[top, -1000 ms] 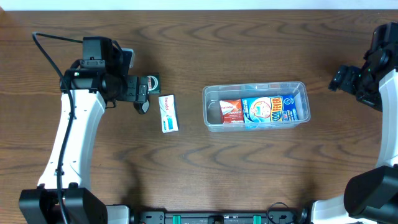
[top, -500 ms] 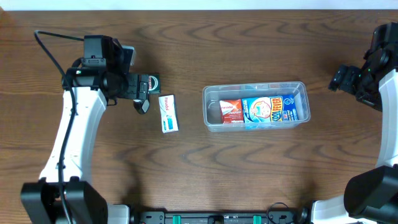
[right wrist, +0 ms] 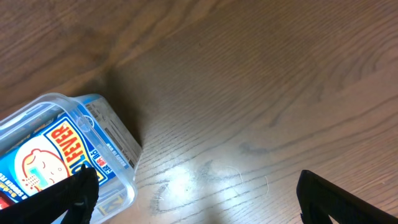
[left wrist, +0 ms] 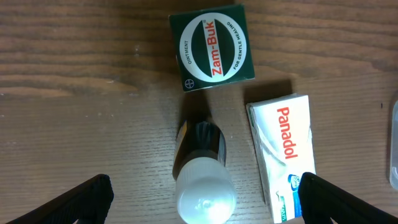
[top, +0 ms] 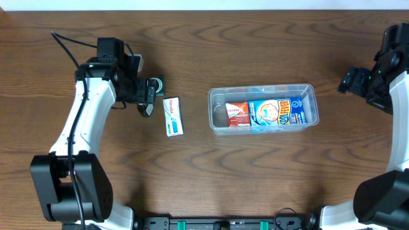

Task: Pack container
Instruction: 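Lower the left gripper and grasp the bottle by its white cap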

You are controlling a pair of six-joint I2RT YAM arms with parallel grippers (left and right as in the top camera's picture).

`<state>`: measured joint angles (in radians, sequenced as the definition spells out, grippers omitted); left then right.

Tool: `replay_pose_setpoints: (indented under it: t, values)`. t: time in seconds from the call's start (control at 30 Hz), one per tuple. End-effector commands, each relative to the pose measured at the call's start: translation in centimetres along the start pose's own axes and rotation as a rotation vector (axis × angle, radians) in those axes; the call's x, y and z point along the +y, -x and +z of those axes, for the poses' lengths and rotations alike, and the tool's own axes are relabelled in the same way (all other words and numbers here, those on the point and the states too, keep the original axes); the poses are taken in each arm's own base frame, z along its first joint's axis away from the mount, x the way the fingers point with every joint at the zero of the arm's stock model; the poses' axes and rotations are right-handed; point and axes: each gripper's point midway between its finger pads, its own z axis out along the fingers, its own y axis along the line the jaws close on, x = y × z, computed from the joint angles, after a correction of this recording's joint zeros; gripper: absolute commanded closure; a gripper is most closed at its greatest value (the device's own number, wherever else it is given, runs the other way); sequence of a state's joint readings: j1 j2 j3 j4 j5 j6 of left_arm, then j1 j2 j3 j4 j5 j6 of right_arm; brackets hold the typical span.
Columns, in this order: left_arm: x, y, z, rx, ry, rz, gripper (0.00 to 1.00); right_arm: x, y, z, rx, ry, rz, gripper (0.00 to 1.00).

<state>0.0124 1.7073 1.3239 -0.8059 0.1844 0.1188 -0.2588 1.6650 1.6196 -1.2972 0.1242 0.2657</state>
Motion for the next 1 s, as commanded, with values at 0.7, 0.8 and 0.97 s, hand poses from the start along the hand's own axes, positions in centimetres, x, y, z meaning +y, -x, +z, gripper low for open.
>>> replay_pose_setpoints:
  t: [0.7, 0.8, 0.97]
  values:
    - [-1.0, 0.3, 0.3, 0.01, -0.013, -0.008, 0.14, -0.3, 0.1, 0.0, -0.002, -0.005, -0.004, 0.01]
    - [-0.8, 0.2, 0.4, 0.012, 0.0, -0.009, 0.14, -0.3, 0.1, 0.0, -0.002, -0.005, -0.004, 0.01]
    - [0.3, 0.3, 0.4, 0.008, 0.064, -0.019, 0.15, -0.3, 0.1, 0.0, -0.002, -0.005, -0.004, 0.01]
